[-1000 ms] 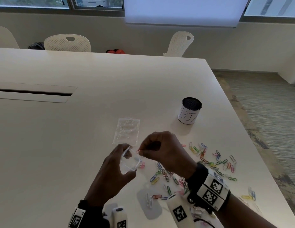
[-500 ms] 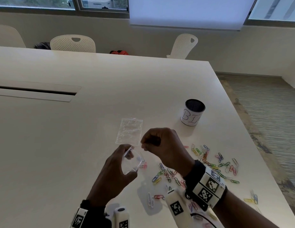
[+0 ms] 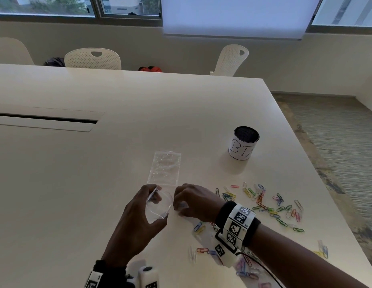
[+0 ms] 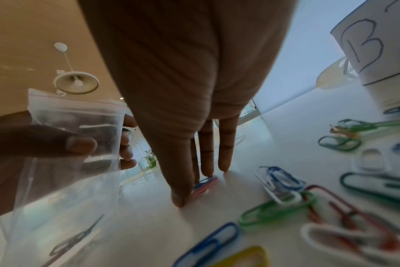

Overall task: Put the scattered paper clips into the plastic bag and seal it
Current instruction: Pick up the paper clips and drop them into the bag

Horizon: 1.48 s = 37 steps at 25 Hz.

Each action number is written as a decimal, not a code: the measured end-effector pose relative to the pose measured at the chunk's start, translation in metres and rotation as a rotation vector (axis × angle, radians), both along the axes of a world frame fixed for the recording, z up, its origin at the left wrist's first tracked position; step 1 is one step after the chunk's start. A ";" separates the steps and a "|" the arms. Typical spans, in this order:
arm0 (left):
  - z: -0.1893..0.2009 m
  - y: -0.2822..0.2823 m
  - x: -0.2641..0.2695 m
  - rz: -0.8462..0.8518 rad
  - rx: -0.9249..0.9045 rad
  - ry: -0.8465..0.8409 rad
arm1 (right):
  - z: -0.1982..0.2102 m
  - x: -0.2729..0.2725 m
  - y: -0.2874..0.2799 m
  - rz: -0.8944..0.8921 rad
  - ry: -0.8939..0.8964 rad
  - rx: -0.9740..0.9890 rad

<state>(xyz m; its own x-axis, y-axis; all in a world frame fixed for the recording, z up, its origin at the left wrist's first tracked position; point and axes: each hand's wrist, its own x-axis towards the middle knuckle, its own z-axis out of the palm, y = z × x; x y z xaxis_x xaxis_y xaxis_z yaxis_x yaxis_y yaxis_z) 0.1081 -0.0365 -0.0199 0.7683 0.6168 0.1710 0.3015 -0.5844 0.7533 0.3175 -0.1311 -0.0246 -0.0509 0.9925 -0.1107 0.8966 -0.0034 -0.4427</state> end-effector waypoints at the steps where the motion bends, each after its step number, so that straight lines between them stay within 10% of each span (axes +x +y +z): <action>1: 0.000 0.000 0.001 -0.005 -0.001 0.001 | 0.000 0.002 -0.002 0.008 0.006 -0.001; 17: 0.003 -0.008 0.029 -0.099 -0.008 0.017 | 0.012 0.078 -0.071 -0.391 -0.151 -0.099; 37: 0.001 -0.015 0.043 -0.150 -0.002 0.039 | 0.005 0.040 -0.083 -0.349 -0.158 -0.011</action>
